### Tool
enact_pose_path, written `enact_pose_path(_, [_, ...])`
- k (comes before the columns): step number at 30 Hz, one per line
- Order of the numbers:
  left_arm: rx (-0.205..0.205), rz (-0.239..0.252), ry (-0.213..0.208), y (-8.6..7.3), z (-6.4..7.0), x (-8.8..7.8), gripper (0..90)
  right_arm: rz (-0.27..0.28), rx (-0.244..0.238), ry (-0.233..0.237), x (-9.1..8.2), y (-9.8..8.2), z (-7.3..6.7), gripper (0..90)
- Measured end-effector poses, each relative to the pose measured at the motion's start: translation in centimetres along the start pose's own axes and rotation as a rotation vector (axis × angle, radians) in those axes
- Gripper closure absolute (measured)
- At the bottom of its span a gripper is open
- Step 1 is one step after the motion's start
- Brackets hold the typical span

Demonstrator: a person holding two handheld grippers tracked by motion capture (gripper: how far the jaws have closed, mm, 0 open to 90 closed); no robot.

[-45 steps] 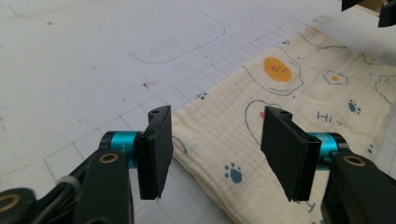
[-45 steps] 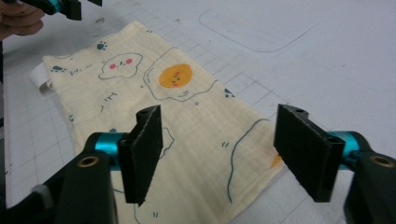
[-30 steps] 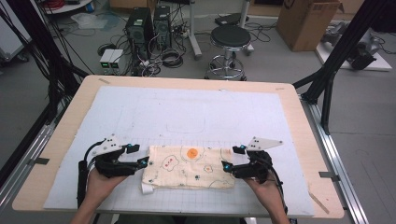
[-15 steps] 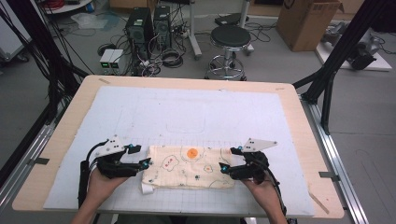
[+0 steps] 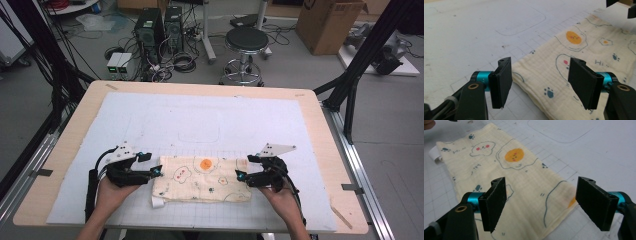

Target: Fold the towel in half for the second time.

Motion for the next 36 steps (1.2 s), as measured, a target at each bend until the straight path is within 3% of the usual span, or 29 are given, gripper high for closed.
enact_pose_path(3, [-0.009, -0.01, 0.01, 0.4, -0.4, 0.4, 41.1, -0.01, 0.003, -0.015, 0.0, 0.5, 0.8, 26.3])
enact_pose_path(6, [0.0, -0.014, 0.024, 1.0, -0.9, 0.6, 42.3, -0.015, 0.044, -0.023, 0.1, 1.0, 1.6, 27.5])
enact_pose_path(13, [-0.001, -0.03, 0.021, 1.8, -1.8, 1.8, 44.3, -0.015, 0.087, -0.03, 0.8, 2.1, 3.7, 37.4])
enact_pose_path(17, [-0.02, -0.028, 0.027, 1.7, -2.4, 2.5, 46.6, -0.029, 0.113, -0.033, 1.5, 1.8, 4.6, 43.5])
enact_pose_path(22, [-0.055, -0.059, 0.024, 0.9, -3.1, 3.2, 47.8, -0.075, 0.132, -0.015, 2.5, 0.9, 4.7, 51.2])
enact_pose_path(25, [-0.051, -0.078, 0.027, 0.6, -3.2, 3.5, 49.7, -0.108, 0.128, -0.007, 3.0, 0.4, 4.7, 53.6])
enact_pose_path(28, [-0.055, -0.093, 0.034, 0.2, -3.4, 3.8, 49.8, -0.119, 0.142, 0.006, 3.2, 0.1, 4.7, 54.5])
enact_pose_path(36, [-0.08, -0.146, -0.003, -0.9, -3.4, 4.9, 57.0, -0.128, 0.152, 0.017, 3.3, -0.2, 4.7, 56.5])
Point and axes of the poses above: each handheld gripper's, and its own axes: x roughly forward along the jaws, y roughly out of its top, z roughly to its right, the point moved 10 cm from there along x, roughly forward along the jaws, and after that the axes turned 4 degrees about x, right-handed, at the moved point
